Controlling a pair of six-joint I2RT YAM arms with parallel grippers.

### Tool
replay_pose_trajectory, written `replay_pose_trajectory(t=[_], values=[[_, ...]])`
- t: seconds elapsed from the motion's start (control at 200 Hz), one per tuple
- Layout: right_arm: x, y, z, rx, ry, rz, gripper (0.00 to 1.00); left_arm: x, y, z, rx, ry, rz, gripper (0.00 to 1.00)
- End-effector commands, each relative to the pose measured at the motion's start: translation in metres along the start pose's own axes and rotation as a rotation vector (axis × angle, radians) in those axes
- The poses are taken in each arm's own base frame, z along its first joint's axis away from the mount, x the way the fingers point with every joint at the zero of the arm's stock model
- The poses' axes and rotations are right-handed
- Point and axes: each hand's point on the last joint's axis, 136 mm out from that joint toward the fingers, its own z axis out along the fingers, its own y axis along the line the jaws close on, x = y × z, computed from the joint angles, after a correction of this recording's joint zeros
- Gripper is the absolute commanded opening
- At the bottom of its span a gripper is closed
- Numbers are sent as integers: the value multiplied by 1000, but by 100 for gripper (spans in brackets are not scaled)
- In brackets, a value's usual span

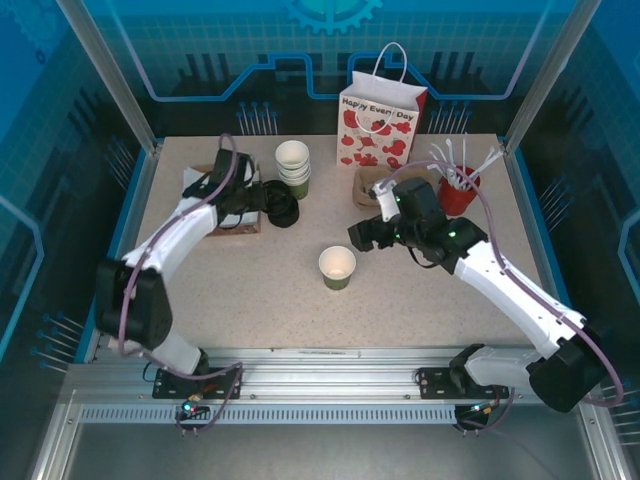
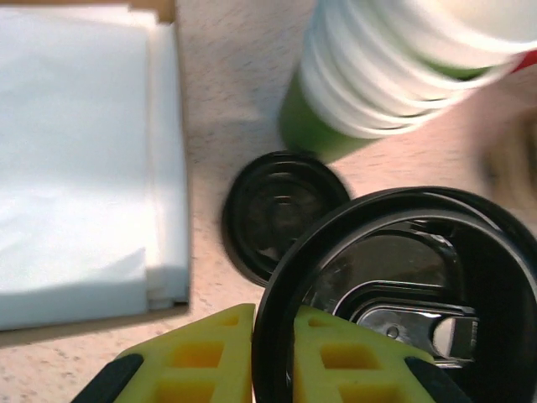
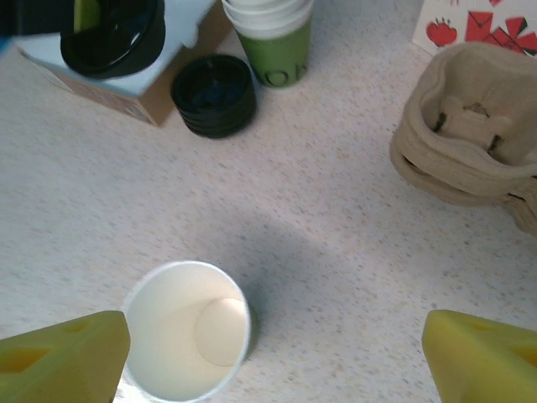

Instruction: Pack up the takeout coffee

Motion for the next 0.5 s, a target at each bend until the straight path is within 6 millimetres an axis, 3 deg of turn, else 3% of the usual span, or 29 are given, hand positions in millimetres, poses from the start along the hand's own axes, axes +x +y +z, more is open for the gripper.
replay_pose_trajectory(t=[0.0,0.08,0.2,0.385,0.49], values=[[-45,16,-38,-218,-146,164,91,-10,-60,-56,364,-91,-84,18],[-71,32,-50,-377,-243,257,89,-12,-91,-94,592,-138,-155,18],[-102,72,-65,-586,-343,277,89,-20,-125,-144,875,-157,-240,19],[-130,112,-80,-794,-423,250,93,-28,-147,-194,1146,-174,-324,19],[-142,131,-89,-897,-470,202,96,-28,-151,-205,1220,-164,-355,19]])
